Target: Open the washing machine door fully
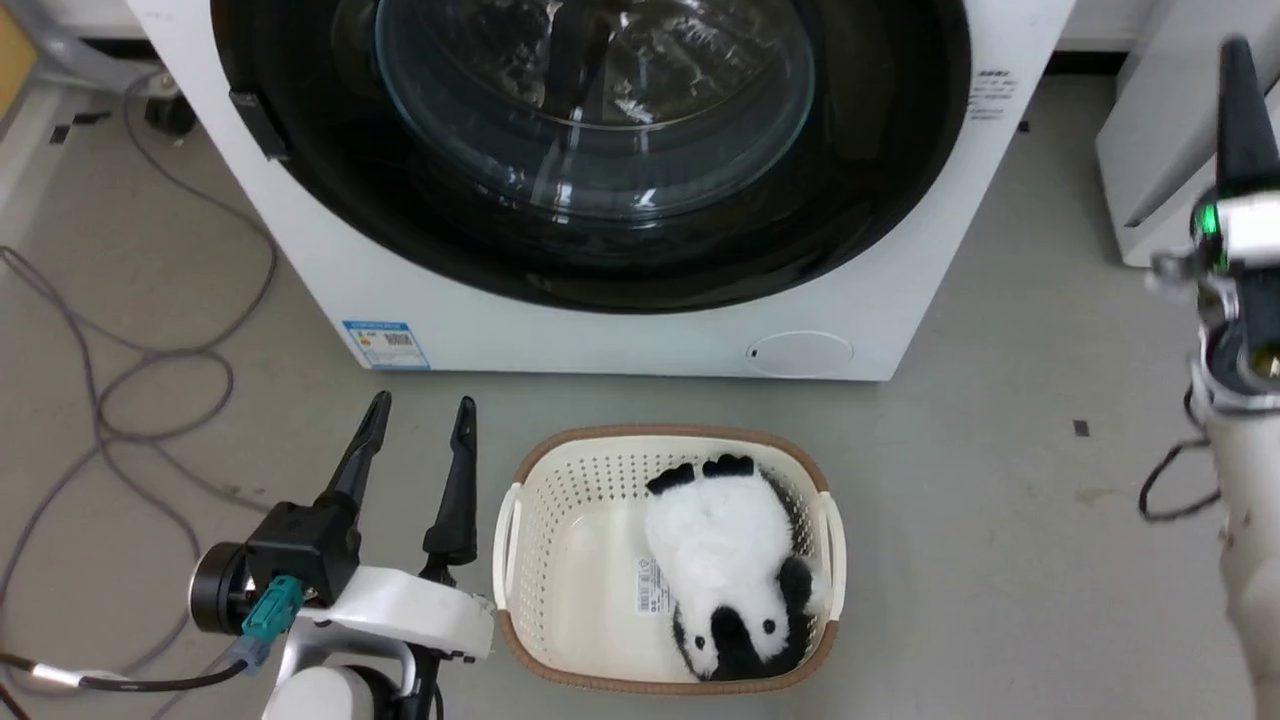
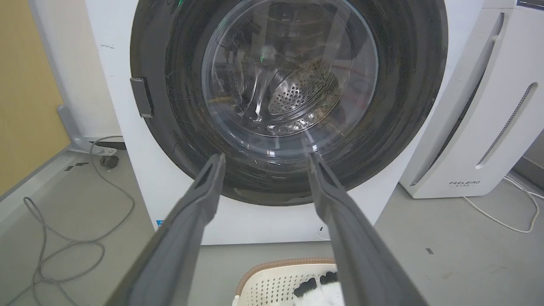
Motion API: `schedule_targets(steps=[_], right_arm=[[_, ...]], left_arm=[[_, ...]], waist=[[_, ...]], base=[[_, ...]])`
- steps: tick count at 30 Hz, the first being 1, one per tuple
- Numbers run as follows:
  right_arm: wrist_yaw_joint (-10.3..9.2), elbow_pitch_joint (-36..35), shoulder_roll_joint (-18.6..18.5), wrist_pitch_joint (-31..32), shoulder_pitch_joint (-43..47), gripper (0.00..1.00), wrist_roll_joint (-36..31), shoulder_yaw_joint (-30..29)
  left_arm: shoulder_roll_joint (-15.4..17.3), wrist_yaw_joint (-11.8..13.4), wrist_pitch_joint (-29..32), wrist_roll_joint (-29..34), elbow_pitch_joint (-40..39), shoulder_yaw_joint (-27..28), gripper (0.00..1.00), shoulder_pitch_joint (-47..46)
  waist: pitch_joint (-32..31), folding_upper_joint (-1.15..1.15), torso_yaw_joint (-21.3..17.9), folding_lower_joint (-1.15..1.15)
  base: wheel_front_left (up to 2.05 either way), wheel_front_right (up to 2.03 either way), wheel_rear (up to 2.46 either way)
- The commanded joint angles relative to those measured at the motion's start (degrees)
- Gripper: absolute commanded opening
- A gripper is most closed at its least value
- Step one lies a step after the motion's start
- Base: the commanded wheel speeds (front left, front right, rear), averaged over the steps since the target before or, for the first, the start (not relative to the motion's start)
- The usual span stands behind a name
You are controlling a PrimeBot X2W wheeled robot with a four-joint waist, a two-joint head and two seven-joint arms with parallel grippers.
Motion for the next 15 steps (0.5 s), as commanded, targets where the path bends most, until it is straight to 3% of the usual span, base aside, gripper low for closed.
schedule_targets(steps=[1,8,15], right_arm=[[0.05,0.94,-0.57,0.26,-2.00,0.00,1.84,0.47],[0.05,12.01,-4.76,5.37,-14.20,0.00,6.36,10.11],[0.06,22.09,-5.85,14.45,-26.88,0.00,8.00,20.02]], left_arm=[[0.04,-0.16,-0.60,-0.50,-0.20,-0.25,1.00,-1.01],[0.04,-0.69,-1.43,-1.02,-0.81,-0.75,1.00,-2.14],[0.04,-1.17,-2.27,-1.62,-1.36,-0.91,1.00,-3.20]], waist=[[0.36,0.00,0.34,-0.01],[2.41,0.00,1.26,-0.01],[4.78,0.00,1.71,-0.01]], base=[[0.00,0.00,0.00],[0.00,0.00,0.00],[0.00,0.00,0.00]])
